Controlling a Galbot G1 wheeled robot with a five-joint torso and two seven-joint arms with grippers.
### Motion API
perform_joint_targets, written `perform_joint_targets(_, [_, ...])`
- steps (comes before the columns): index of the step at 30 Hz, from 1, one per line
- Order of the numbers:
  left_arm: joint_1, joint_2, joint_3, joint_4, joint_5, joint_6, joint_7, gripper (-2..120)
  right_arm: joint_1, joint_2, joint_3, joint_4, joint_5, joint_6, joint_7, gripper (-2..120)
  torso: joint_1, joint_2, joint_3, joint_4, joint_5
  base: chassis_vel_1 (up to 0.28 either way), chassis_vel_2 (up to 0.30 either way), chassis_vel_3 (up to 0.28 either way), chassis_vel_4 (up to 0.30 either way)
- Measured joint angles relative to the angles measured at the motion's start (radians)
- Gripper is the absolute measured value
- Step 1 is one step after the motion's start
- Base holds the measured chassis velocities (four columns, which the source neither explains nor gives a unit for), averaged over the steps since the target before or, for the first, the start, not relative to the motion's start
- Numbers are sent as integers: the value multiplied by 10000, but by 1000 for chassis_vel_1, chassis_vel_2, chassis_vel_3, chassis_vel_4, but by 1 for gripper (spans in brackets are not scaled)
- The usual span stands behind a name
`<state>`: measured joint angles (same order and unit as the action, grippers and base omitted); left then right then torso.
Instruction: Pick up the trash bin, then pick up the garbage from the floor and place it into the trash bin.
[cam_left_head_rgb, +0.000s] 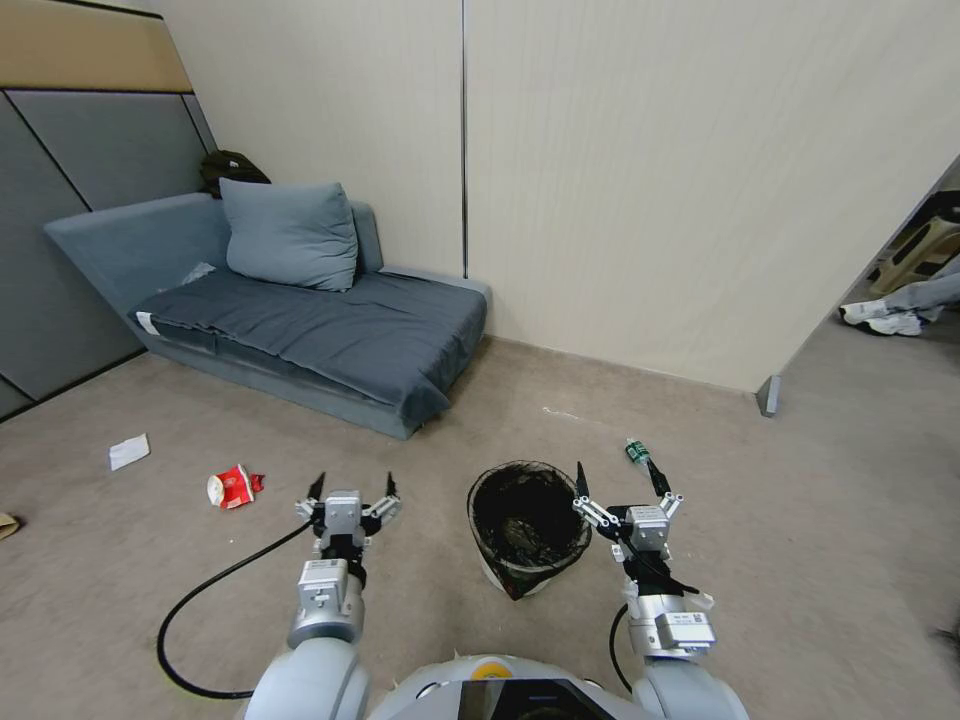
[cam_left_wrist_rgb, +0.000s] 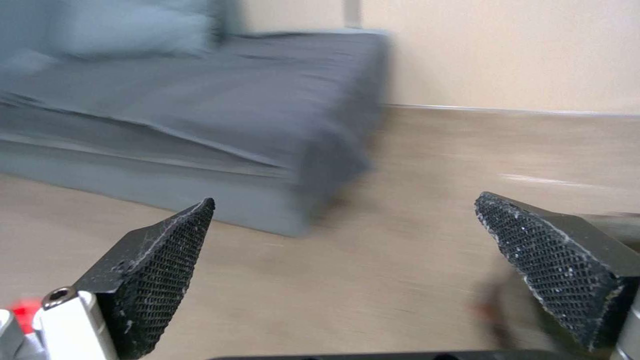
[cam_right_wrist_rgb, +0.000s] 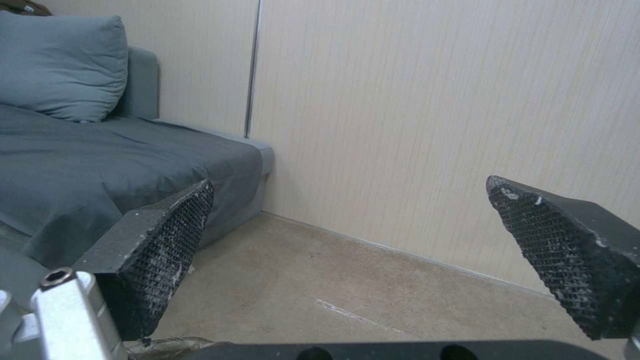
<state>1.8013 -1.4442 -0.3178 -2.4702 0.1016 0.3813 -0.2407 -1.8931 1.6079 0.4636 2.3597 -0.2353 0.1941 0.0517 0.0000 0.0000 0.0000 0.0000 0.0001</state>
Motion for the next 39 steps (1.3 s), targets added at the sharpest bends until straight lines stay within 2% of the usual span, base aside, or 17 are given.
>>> perform_joint_targets(2, [53, 110, 333, 1, -752, 6, 726, 100, 1, 0, 41, 8, -36, -15, 78, 100, 0, 0, 0, 0, 0, 0, 0, 0, 0])
perform_joint_targets(4, [10, 167, 428, 74, -1159, 82, 1142, 100, 1, 1, 47, 13, -40, -16, 75, 100, 0, 0, 0, 0, 1, 0, 0, 0, 0])
perform_joint_targets(5, [10, 167, 428, 74, -1159, 82, 1142, 100, 1, 1, 47, 13, -40, -16, 75, 100, 0, 0, 0, 0, 1, 0, 0, 0, 0])
perform_joint_targets(7, [-148, 311, 503, 185, -2015, 536, 1751, 100, -4, 0, 160, 122, -79, -75, 211, 100, 0, 0, 0, 1, -1, 0, 0, 0, 0])
perform_joint_targets(8, [-148, 311, 503, 185, -2015, 536, 1751, 100, -4, 0, 160, 122, -79, -75, 211, 100, 0, 0, 0, 1, -1, 0, 0, 0, 0])
perform_joint_targets(12, [-430, 678, 546, 453, -3241, 1071, 2195, 100, -8, 0, 203, 169, -110, -127, 292, 100, 0, 0, 0, 0, -1, 0, 0, 0, 0])
perform_joint_targets(23, [-952, 779, 468, 1013, -4277, 1625, 2520, 99, 82, 0, 216, 291, -111, -291, 456, 100, 0, 0, 0, 1, 1, 0, 0, 0, 0])
perform_joint_targets(31, [-1406, 696, 430, 1474, -4648, 1819, 2435, 97, 92, 0, 215, 293, -125, -294, 458, 100, 0, 0, 0, 1, 2, 0, 0, 0, 0])
perform_joint_targets(39, [-2014, 590, 453, 2181, -5473, 2184, 2207, 95, 104, 0, 210, 293, -161, -293, 458, 100, 0, 0, 0, 0, 0, 0, 0, 0, 0])
